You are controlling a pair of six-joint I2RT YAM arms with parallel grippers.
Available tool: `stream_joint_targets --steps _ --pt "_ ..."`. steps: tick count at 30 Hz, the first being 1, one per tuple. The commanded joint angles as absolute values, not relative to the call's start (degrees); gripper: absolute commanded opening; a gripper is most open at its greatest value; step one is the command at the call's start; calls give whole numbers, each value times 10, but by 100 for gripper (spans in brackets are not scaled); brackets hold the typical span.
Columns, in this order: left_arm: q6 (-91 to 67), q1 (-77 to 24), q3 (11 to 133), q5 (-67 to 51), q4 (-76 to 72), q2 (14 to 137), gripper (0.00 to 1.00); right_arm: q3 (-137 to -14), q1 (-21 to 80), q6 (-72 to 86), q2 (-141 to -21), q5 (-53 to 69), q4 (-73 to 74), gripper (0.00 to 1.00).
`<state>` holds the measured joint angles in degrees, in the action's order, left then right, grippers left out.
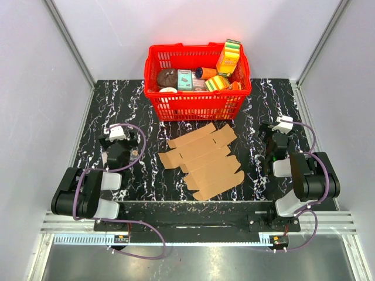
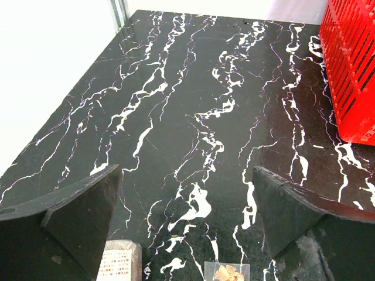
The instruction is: Fold the paper box
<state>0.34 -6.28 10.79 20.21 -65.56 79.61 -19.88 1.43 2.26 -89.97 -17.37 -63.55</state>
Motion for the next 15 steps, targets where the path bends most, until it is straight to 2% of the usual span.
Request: stream_joint_targets --steps 1,15 --pt "2 -61 120 199 -676 794 99 -195 13 22 -896 -175 -652 100" --pt "2 -60 120 198 -677 794 99 -198 13 22 -896 -175 -650 100"
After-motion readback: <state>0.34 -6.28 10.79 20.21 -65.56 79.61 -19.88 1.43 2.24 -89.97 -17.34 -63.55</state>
